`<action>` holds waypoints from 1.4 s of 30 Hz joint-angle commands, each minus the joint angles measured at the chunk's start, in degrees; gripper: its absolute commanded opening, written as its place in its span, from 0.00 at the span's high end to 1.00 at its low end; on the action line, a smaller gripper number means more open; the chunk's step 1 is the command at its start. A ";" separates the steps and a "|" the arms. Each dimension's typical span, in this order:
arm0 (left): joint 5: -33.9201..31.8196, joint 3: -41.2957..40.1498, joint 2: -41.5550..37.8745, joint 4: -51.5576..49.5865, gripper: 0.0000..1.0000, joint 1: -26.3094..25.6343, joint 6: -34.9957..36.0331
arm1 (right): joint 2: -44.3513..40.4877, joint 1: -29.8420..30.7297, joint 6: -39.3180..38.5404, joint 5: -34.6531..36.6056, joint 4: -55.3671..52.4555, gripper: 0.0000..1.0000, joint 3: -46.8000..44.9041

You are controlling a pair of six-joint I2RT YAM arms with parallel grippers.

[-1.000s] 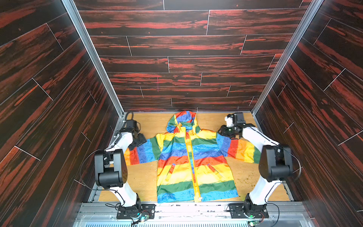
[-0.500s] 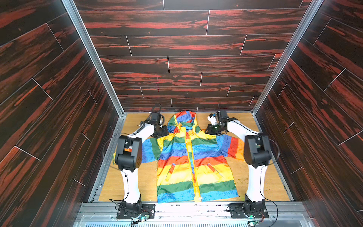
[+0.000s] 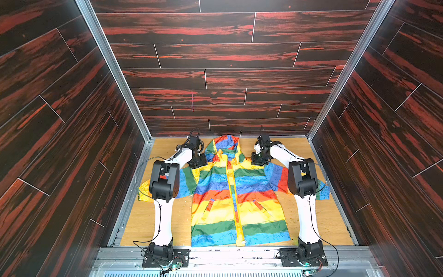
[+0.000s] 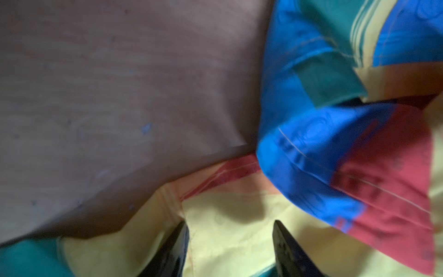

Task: Unzip the jacket
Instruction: Smooth out the jacket at the center of the board.

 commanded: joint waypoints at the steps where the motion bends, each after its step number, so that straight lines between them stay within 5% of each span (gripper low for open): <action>1: -0.28 4.54 5.29 -6.67 0.41 -0.65 1.97 | 2.00 -4.21 7.44 5.71 -4.59 0.76 -4.23; 4: 0.75 9.90 7.95 -9.82 0.35 -1.42 4.43 | -0.98 -6.68 10.33 0.78 -0.37 0.72 -9.86; 10: 0.60 16.47 6.16 -11.68 0.14 -1.80 4.46 | -6.98 -6.39 9.34 2.15 1.60 0.70 -12.77; 14: -4.10 15.57 -1.22 -11.42 0.01 -1.82 4.39 | -16.24 -6.13 7.09 1.76 10.77 0.55 -18.38; 18: -5.48 3.76 -14.73 -6.15 0.01 -2.52 3.84 | -20.47 -2.53 1.62 -3.31 16.41 0.39 -19.50; 30: -3.66 -47.09 -53.21 -1.61 0.22 -19.75 -6.86 | -10.01 4.37 4.77 -3.45 13.28 0.40 -8.29; 35: 0.03 -58.95 -59.76 0.21 0.26 -23.99 -8.80 | -4.06 5.84 4.66 0.59 7.97 0.40 -0.51; 42: -1.33 -62.27 -54.49 -0.62 0.24 -25.99 -10.31 | 2.99 7.32 3.32 2.70 2.58 0.41 8.63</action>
